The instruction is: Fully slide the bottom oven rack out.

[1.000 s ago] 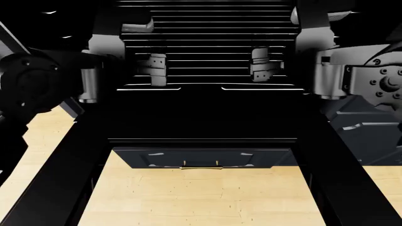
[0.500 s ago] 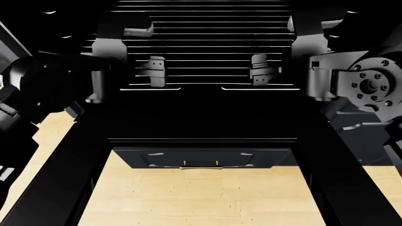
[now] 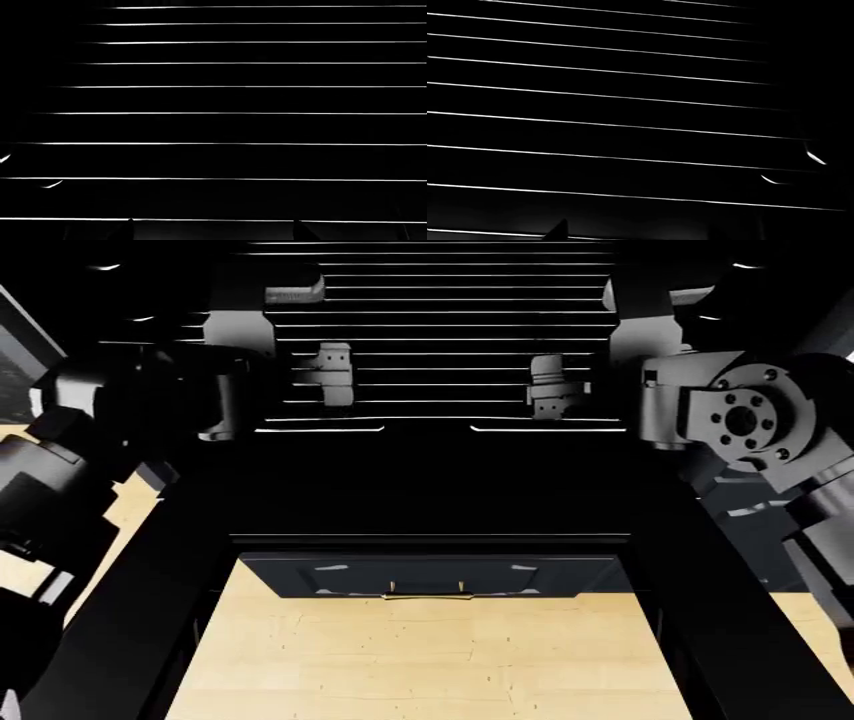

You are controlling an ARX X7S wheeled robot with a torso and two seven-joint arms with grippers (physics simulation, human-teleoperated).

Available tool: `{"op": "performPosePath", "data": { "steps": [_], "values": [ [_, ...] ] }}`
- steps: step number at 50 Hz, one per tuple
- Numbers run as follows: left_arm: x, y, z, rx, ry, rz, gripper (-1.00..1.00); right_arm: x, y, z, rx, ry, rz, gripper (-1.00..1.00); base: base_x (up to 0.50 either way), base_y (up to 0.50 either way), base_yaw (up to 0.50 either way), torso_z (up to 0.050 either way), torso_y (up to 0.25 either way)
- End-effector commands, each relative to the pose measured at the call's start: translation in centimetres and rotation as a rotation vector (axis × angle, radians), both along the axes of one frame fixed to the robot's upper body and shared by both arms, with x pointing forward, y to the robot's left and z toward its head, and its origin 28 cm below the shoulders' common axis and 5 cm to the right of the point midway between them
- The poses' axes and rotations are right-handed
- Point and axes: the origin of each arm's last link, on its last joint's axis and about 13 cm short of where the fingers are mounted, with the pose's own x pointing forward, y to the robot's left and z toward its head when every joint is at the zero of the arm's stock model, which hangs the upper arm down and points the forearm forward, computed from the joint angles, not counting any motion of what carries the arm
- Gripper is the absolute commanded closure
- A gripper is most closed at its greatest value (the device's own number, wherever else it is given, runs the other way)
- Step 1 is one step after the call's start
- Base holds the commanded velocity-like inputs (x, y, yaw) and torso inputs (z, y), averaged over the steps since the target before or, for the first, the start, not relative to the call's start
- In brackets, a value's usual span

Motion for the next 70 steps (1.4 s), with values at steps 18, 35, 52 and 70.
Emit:
{"op": "performPosePath", "data": {
  "steps": [18, 35, 52, 70],
  "values": [
    [-0.6, 0.9, -6.1, 0.135, 0.278, 0.003, -1.00, -0.4, -0.3, -5.8, -0.008, 0.233, 0.021, -1.00, 0.00, 0.00, 0.00, 0.000, -0.010],
    [-1.3, 1.3, -7.7, 0.228, 0.522, -0.011, -1.00, -2.0, -0.7, -7.8, -0.069, 0.431, 0.031, -1.00, 0.00, 0.00, 0.00, 0.000, -0.017],
    [-3.9, 1.9, -9.5, 0.209, 0.658, 0.000, -1.00, -4.7, -0.8, -8.5, -0.081, 0.574, 0.047, -1.00, 0.00, 0.00, 0.00, 0.000, -0.016],
    [-6.5, 2.8, -11.1, 0.211, 0.730, -0.020, -1.00, -7.4, -0.6, -10.0, -0.093, 0.642, 0.089, -1.00, 0.00, 0.00, 0.00, 0.000, -0.016]
  ]
}}
